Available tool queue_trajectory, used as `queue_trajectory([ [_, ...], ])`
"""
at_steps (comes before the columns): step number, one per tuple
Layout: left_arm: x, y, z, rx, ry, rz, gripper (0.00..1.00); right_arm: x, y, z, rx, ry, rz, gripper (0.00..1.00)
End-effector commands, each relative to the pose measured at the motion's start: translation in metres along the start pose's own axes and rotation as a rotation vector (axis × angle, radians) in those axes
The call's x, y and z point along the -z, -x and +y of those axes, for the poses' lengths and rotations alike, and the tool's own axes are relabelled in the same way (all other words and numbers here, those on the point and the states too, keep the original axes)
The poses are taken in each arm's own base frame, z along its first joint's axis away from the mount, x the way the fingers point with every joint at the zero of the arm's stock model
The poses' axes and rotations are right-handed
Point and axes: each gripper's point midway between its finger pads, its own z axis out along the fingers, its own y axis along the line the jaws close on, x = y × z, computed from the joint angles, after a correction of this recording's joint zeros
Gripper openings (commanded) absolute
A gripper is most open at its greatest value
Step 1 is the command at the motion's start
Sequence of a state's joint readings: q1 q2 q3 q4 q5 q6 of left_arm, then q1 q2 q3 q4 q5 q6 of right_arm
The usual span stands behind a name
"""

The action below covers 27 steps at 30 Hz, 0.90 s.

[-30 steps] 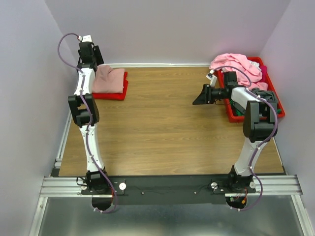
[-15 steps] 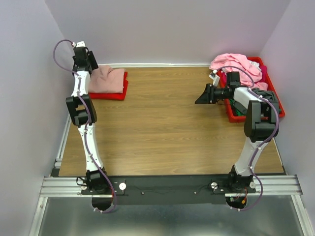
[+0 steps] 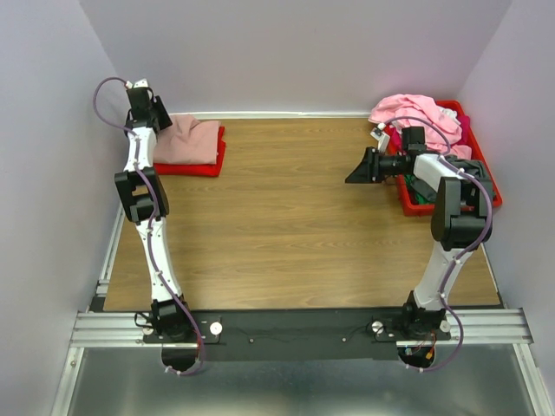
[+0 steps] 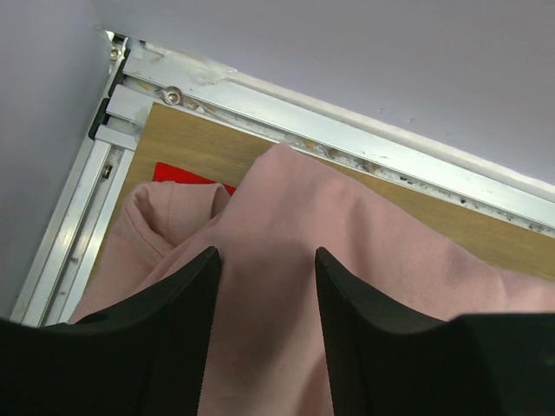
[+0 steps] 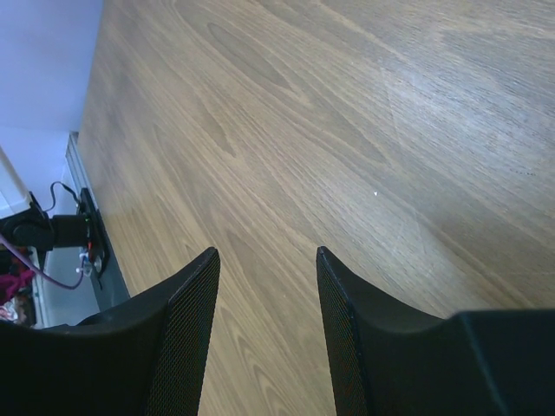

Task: Fold and stack the t-shirts
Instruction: Neatly place the folded tshirt to the corner

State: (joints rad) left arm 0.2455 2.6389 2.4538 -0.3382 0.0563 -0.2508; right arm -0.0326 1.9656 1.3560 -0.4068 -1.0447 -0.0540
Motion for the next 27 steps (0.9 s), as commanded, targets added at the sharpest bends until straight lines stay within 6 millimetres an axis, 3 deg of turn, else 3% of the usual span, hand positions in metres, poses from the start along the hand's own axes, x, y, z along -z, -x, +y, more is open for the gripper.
queue_trajectory([
  [1, -0.004, -0.006, 0.001, 0.046, -0.049, 0.024, 0.54, 0.004, -0.002, 0.0, -0.014, 0.025, -0.002, 0.56],
  [8, -0.007, -0.019, 0.01, 0.054, -0.008, 0.057, 0.56, 0.009, 0.002, 0.002, -0.021, 0.035, -0.015, 0.56],
  [15, -0.003, -0.012, 0.025, 0.054, 0.076, 0.039, 0.56, 0.012, 0.004, 0.004, -0.018, 0.043, -0.022, 0.56],
  [24, -0.008, -0.023, 0.021, 0.059, 0.046, 0.064, 0.51, 0.013, 0.005, 0.004, -0.018, 0.045, -0.026, 0.56],
  [27, -0.009, -0.03, 0.018, 0.061, 0.027, 0.084, 0.45, 0.014, 0.006, 0.004, -0.016, 0.047, -0.03, 0.56],
])
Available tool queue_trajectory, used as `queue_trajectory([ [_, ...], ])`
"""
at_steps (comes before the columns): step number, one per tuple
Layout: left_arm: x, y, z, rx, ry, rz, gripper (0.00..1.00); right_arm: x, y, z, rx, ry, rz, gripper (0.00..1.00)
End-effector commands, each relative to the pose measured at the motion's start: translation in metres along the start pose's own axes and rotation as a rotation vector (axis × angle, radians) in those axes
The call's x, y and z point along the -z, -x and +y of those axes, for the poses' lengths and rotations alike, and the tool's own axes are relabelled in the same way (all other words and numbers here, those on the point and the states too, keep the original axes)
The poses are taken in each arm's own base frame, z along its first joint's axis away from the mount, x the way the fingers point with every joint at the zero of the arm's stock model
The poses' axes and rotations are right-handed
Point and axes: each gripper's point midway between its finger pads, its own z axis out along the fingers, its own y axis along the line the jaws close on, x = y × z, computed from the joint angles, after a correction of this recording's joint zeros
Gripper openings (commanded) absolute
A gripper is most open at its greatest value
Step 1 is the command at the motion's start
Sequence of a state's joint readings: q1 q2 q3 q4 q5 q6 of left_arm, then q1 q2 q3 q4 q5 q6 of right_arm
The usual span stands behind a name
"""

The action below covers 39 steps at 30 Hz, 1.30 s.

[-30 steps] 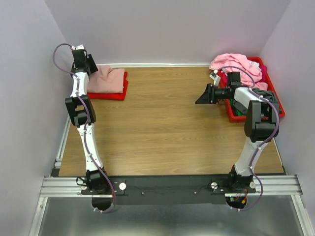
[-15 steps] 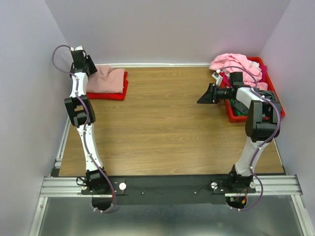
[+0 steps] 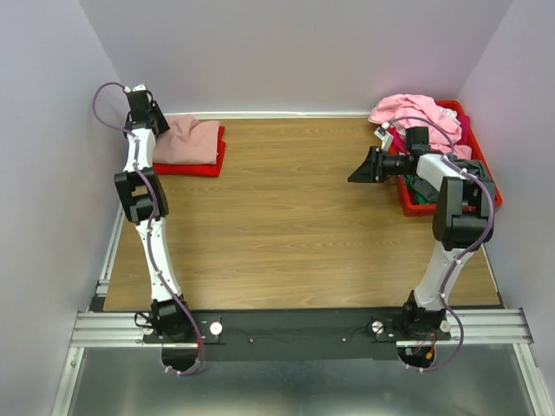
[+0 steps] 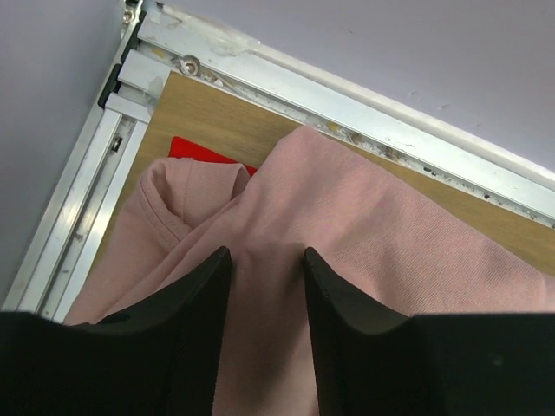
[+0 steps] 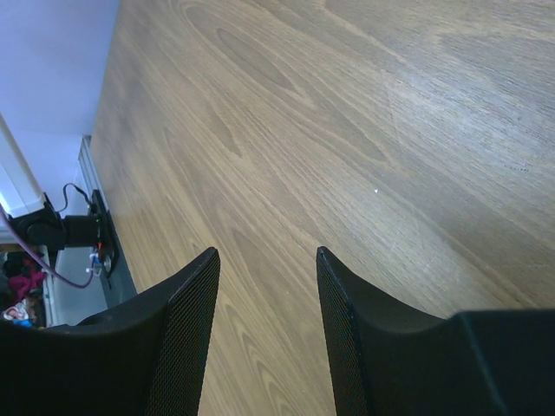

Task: Fold and stack the t-shirts
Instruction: Neatly place the folded tshirt to the corner

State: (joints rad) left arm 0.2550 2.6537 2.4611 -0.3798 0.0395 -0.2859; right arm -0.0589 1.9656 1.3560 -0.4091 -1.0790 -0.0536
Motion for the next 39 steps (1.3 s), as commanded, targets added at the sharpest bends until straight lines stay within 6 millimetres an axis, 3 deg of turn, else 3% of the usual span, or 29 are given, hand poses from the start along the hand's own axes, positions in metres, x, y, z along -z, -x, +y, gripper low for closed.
queue_trajectory([
  [1, -0.01, -0.02, 0.006, 0.015, -0.021, 0.053, 0.42, 0.007, 0.003, 0.005, -0.004, 0.026, -0.012, 0.56],
  [5, -0.011, -0.025, 0.0, 0.024, -0.054, 0.068, 0.27, 0.009, 0.004, 0.005, -0.009, 0.028, -0.016, 0.56],
  [8, -0.009, -0.018, -0.002, 0.039, -0.071, 0.051, 0.02, 0.01, 0.005, 0.005, -0.009, 0.029, -0.019, 0.56],
  [9, -0.008, -0.016, -0.002, 0.045, -0.071, 0.046, 0.0, 0.011, 0.005, 0.004, -0.01, 0.026, -0.021, 0.56],
  [15, 0.015, 0.035, 0.006, 0.04, 0.011, -0.087, 0.0, 0.013, 0.006, 0.004, -0.01, 0.027, -0.026, 0.56],
  [16, 0.025, 0.056, 0.01, 0.038, 0.053, -0.145, 0.0, 0.013, 0.006, 0.004, -0.01, 0.025, -0.027, 0.56],
  [22, 0.046, 0.085, 0.018, 0.023, 0.118, -0.229, 0.0, 0.013, 0.005, 0.004, -0.011, 0.031, -0.026, 0.56],
  [25, 0.047, 0.087, 0.018, 0.014, 0.12, -0.23, 0.0, 0.014, 0.006, 0.005, -0.006, 0.033, -0.028, 0.56],
  [31, 0.037, 0.065, 0.028, 0.027, 0.161, -0.177, 0.0, 0.014, 0.006, 0.006, -0.006, 0.033, -0.028, 0.56],
  [33, 0.035, 0.061, 0.034, 0.036, 0.189, -0.169, 0.13, 0.015, 0.007, 0.006, -0.006, 0.032, -0.03, 0.56],
  [34, 0.035, 0.061, 0.038, 0.043, 0.21, -0.17, 0.3, 0.014, 0.006, 0.006, -0.007, 0.033, -0.029, 0.56],
  [39, 0.038, 0.06, 0.056, 0.065, 0.29, -0.168, 0.38, 0.015, 0.007, 0.006, -0.005, 0.034, -0.031, 0.56],
])
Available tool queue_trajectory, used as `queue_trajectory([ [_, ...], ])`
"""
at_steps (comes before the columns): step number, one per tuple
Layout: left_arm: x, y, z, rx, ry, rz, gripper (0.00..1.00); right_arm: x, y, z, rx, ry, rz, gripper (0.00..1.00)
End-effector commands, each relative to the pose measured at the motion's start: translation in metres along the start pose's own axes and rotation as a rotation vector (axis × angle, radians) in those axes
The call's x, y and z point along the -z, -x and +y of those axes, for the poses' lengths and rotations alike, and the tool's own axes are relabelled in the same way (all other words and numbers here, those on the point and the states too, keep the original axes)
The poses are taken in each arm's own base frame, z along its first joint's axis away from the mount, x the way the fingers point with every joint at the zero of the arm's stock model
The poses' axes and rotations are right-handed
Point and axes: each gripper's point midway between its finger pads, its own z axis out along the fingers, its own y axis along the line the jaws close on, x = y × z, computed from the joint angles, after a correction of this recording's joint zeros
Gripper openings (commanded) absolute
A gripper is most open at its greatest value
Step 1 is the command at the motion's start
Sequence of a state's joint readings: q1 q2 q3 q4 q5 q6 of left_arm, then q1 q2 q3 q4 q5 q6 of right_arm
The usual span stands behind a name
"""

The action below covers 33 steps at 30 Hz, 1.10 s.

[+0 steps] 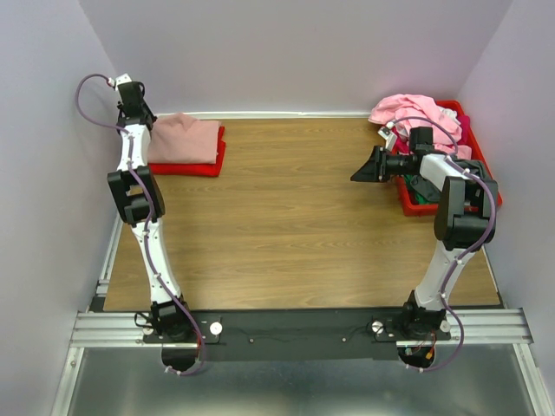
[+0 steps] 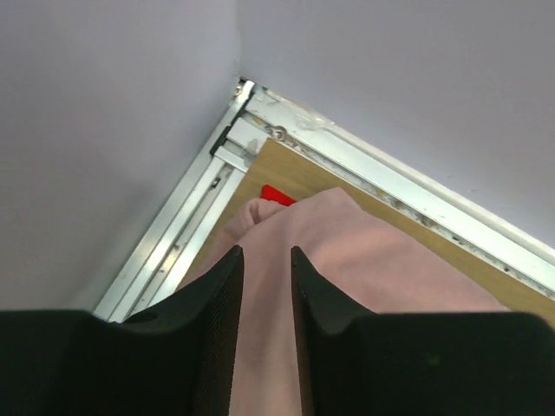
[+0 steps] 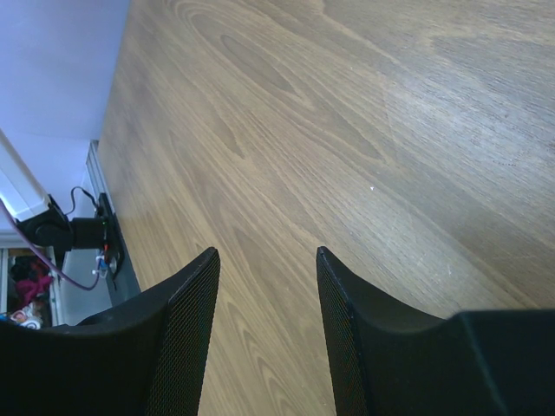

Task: Fold and stack the t-shirts
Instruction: Neatly place the folded tshirt to the corner

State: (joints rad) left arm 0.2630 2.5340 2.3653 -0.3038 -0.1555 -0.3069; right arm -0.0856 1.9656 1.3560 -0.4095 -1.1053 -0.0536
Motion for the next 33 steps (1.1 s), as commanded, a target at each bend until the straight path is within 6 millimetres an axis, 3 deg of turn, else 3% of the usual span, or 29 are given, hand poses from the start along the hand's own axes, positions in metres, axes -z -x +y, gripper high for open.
queue_trajectory([
  [1, 0.002, 0.013, 0.032, 0.028, 0.13, -0.028, 0.44, 0.006, 0.004, 0.008, 0.006, 0.021, -0.01, 0.56],
  [4, 0.008, 0.027, 0.024, 0.017, 0.072, -0.061, 0.51, 0.006, 0.004, 0.009, 0.007, 0.024, -0.011, 0.56],
  [6, 0.018, 0.049, 0.002, -0.002, -0.046, -0.114, 0.54, 0.006, 0.004, 0.009, 0.007, 0.026, -0.011, 0.56],
  [9, 0.022, 0.06, -0.02, -0.021, -0.166, -0.143, 0.6, 0.007, 0.004, 0.009, 0.005, 0.023, -0.011, 0.56],
  [15, 0.001, 0.031, -0.031, 0.018, -0.281, -0.064, 0.61, 0.009, 0.005, 0.01, 0.008, 0.026, -0.016, 0.56],
  [23, -0.022, -0.006, -0.022, 0.089, -0.293, 0.013, 0.48, 0.009, 0.004, 0.007, 0.001, 0.025, -0.017, 0.56],
  [33, -0.031, -0.035, -0.012, 0.085, -0.246, 0.088, 0.48, 0.01, 0.004, 0.007, -0.004, 0.025, -0.018, 0.56],
])
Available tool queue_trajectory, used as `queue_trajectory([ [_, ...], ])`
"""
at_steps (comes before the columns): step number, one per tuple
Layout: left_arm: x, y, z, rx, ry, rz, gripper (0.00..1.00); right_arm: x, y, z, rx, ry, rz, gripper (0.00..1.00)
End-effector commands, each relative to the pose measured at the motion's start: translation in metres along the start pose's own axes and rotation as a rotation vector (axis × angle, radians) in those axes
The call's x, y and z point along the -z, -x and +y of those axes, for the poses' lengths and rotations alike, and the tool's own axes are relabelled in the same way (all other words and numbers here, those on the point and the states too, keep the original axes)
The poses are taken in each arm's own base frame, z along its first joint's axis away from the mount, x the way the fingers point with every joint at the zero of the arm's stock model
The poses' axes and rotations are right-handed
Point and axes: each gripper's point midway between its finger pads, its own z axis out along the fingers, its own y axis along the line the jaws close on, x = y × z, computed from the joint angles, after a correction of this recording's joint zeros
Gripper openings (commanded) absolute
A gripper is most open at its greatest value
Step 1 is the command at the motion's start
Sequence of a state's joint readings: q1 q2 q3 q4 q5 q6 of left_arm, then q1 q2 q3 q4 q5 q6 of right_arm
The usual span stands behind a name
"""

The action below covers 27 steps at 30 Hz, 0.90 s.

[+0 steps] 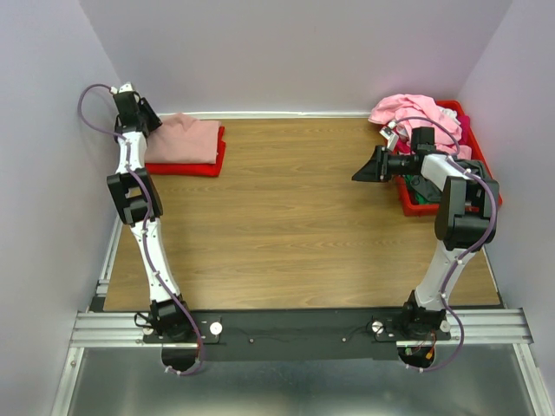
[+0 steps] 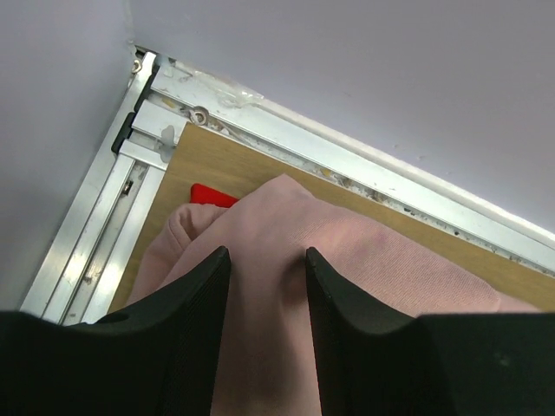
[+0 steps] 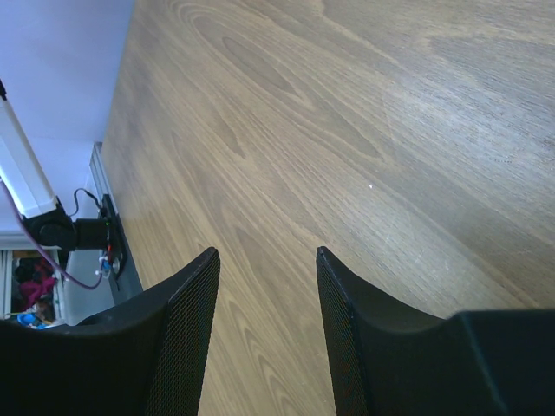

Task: Fold and stack the t-shirts
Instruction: Neatly place the folded tshirt to the corner

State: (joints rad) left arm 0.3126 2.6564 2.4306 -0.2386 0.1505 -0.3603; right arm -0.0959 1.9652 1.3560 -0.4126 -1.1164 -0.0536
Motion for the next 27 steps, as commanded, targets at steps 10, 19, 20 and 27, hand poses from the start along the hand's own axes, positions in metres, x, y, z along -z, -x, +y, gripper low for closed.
queue_trajectory([
  [10, -0.003, -0.023, 0.015, -0.003, 0.032, 0.079, 0.47, 0.01, 0.005, 0.007, -0.003, 0.022, -0.019, 0.56],
  [19, -0.003, -0.014, 0.007, 0.034, -0.001, 0.053, 0.06, 0.012, 0.006, 0.007, -0.004, 0.022, -0.025, 0.56],
  [20, -0.002, -0.01, 0.006, 0.039, -0.001, 0.042, 0.0, 0.013, 0.007, 0.007, -0.003, 0.022, -0.026, 0.56],
  [27, 0.018, 0.035, 0.026, 0.067, 0.165, -0.094, 0.0, 0.016, 0.008, 0.007, -0.001, 0.024, -0.034, 0.56],
])
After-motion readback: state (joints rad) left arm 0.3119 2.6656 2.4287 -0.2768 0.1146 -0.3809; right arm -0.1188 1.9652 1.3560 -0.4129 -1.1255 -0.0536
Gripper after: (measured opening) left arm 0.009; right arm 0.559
